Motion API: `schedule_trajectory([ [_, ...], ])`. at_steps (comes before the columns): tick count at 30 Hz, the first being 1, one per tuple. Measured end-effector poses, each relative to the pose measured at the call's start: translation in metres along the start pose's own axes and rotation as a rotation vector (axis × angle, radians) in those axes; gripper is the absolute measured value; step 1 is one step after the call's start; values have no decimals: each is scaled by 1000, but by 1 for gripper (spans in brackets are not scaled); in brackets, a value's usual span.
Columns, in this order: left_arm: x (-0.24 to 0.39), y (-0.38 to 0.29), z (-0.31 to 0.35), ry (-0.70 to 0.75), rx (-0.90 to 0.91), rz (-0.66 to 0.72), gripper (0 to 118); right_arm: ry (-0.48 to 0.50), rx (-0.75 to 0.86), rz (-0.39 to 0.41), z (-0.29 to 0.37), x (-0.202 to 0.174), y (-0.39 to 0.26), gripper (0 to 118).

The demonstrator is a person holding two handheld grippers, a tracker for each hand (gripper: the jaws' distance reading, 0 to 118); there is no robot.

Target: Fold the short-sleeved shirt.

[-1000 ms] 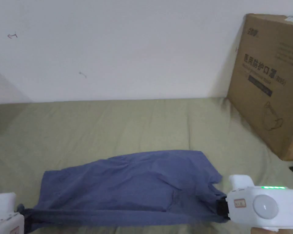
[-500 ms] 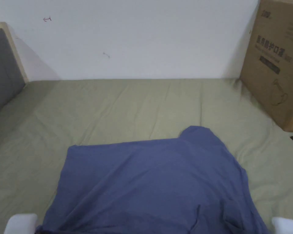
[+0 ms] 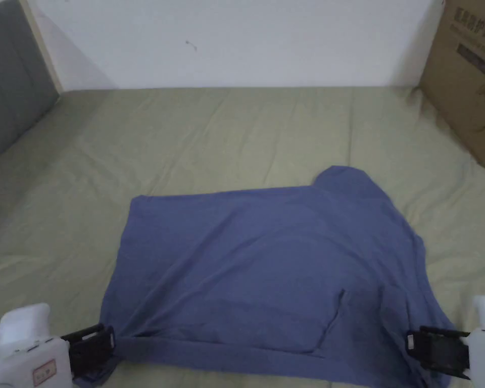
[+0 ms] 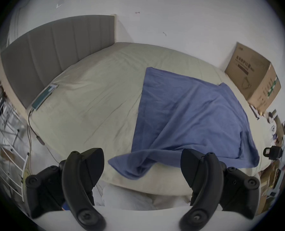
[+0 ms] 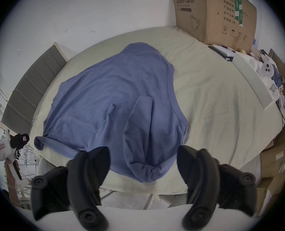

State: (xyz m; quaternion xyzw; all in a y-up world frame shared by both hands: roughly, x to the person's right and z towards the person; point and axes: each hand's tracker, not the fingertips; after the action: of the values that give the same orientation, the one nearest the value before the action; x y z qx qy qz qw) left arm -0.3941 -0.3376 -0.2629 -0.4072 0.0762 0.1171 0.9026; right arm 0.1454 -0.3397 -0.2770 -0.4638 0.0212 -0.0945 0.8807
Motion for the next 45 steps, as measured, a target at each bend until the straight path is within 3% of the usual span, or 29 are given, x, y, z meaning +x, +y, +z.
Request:
schedule_trajectory([
  [1,-2,-4,5,0,2,4,92,11,21,4,6,-1,-1,70],
  [2,-3,-9,11,14,10,7,78,14,28,10,14,-3,-2,52],
  [3,0,-14,17,47,49,18,44,15,39,23,20,-5,-4,27],
  [4,0,-18,20,78,65,20,18,17,57,48,23,-7,-7,16],
  [5,-2,-23,22,106,69,22,5,19,53,63,27,-9,-9,11],
  [7,-4,-30,25,96,65,34,2,21,61,55,32,-8,-15,0],
  [11,-12,-31,23,82,65,66,1,42,67,21,40,-8,-21,0],
  [13,-13,-27,17,95,68,61,31,33,67,5,40,-5,-21,0],
  [15,-19,-19,6,69,39,82,81,18,67,-11,42,0,-24,0],
  [16,-19,-17,-2,56,24,94,92,17,62,-21,41,3,-25,0],
  [17,-18,-16,-10,42,16,103,94,13,57,-29,41,5,-26,0],
  [19,-16,-16,-28,26,-10,101,89,10,50,-29,40,7,-30,0],
  [20,-13,-17,-39,32,-64,84,75,5,42,-28,39,7,-32,0],
  [21,-11,-18,-47,29,-91,77,75,3,39,-25,38,8,-34,0],
  [22,-7,-20,-50,47,-92,71,67,6,32,-20,31,15,-36,0],
  [23,-7,-22,-53,43,-89,54,48,3,25,-19,28,15,-37,0],
  [24,-3,-24,-54,48,-89,45,12,-8,20,-11,25,15,-38,3],
  [25,0,-24,-53,48,-86,46,8,-28,14,1,22,14,-38,20],
  [26,1,-24,-50,43,-89,43,8,-64,-8,33,17,15,-36,52],
  [27,2,-24,-46,43,-90,39,7,-80,-40,67,9,14,-33,100],
  [28,4,-23,-45,49,-91,31,7,-84,-45,81,4,13,-31,112],
  [32,6,-19,-40,64,-83,-9,7,-65,-77,122,-16,0,-14,100],
  [35,4,-16,-39,63,-85,-4,7,-19,-99,265,-41,-14,-9,92],
  [36,5,-16,-40,63,-87,0,7,-24,-128,295,-51,-18,-8,63],
  [37,6,-15,-40,64,-89,1,7,-61,-166,321,-61,-22,-8,20],
  [38,8,-14,-41,67,-94,-1,7,-139,-192,347,-70,-26,-9,4],
  [39,6,-13,-40,71,-98,-3,7,-199,-169,328,-68,-27,-9,4],
  [42,10,-9,-35,78,-90,-30,7,-65,-129,223,-45,-18,-4,4],
  [45,16,3,-29,84,-69,-79,7,-98,-106,191,-28,-7,10,4],
])
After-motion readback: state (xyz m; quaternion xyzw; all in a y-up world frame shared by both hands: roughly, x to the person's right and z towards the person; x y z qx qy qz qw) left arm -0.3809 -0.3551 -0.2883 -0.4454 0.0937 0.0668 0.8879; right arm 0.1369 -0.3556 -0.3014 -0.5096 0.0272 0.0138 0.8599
